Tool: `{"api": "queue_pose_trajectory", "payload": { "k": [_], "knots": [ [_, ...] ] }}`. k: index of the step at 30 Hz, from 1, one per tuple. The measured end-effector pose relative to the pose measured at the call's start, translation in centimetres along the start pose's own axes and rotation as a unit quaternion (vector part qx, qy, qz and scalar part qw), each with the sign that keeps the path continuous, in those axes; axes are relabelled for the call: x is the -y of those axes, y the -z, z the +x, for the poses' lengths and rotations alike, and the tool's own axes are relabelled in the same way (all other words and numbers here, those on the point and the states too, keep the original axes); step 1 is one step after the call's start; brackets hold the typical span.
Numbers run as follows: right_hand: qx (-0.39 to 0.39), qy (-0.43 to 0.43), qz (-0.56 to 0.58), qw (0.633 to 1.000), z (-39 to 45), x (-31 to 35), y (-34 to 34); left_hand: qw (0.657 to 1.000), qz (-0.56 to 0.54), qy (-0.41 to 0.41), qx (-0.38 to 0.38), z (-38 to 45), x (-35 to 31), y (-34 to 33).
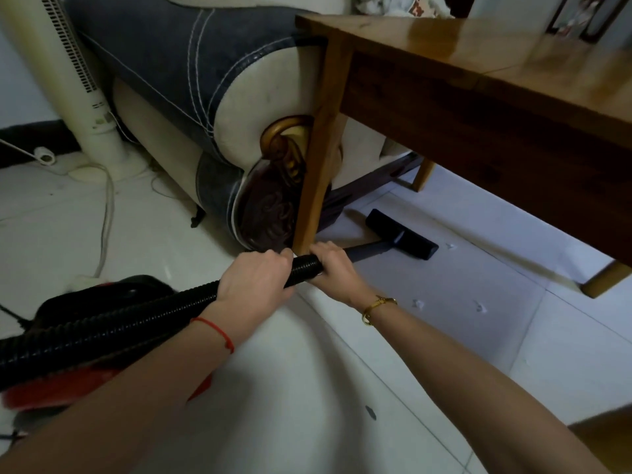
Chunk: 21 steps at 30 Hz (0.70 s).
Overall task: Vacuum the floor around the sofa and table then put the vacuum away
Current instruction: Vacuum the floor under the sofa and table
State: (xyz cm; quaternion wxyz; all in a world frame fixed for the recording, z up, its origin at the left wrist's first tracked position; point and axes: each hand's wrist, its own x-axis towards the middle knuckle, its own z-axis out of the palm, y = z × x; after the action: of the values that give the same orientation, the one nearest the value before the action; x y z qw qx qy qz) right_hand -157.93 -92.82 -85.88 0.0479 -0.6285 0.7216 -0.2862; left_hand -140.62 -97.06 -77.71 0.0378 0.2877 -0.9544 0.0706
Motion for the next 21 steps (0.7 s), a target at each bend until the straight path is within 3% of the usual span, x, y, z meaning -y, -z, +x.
{"api": "queue_pose_trajectory", "payload": {
  "k": [9,21],
  "knots": [
    [0.001,0.003,-0.002,1.0,4.1,-8.3,1.7,1.0,-0.017,0.006,0.017,9.1,-2.6,-2.5],
    [0.044,-0.074,-0.025,0.996,7.4,-14.2,3.9,0.999,-0.035,0.008,0.014,15.8,-4.9,-3.8]
  ]
}}
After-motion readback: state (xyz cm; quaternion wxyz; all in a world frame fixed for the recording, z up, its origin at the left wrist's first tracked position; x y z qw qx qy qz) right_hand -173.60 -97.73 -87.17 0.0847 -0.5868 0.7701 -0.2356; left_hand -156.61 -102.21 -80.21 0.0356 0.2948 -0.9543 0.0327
